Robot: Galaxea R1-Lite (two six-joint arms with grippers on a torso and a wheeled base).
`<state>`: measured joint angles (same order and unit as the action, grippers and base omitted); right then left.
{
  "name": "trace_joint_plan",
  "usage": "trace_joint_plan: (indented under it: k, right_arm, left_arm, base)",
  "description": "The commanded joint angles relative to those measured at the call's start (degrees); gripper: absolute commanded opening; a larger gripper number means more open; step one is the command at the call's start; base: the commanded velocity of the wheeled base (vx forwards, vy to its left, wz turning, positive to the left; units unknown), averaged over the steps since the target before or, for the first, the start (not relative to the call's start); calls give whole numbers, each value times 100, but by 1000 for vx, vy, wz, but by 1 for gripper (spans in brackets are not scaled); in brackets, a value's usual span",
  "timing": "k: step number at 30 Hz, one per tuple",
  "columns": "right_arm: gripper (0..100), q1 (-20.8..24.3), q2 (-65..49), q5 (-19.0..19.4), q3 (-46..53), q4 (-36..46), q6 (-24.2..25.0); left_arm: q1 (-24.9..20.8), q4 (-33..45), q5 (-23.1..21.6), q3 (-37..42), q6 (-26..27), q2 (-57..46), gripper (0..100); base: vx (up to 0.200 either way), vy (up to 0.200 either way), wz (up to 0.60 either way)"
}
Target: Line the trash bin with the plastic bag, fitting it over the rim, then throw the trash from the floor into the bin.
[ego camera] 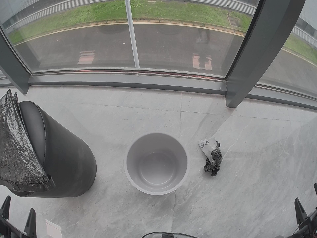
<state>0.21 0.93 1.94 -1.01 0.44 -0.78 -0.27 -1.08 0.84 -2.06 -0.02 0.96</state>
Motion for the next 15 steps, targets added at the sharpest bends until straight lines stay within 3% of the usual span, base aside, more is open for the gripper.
trace_joint_plan:
  k: [1,11,13,14,15]
  right_arm:
    - [100,-3,-93,149,84,-18,-168]
    - [100,-3,-93,105,31,-202,148]
    - [100,6,-22,131,-233,-422,412]
    - [100,-3,452,123,-1077,-765,1098]
    - [100,-3,540,131,-1191,-782,1168]
  left_arm:
    - [-210,188,-163,-1385,-173,589,100]
    - [-254,302,-207,-1385,-252,739,100]
    - [-254,319,-207,-1367,-235,756,100]
    - [-254,416,-198,-1350,-200,844,100]
    - [-254,434,-198,-1358,-200,862,100]
  base:
    - [0,0,0]
    - [0,0,0]
    - [0,0,0]
    - [0,0,0]
    - [0,0,0]
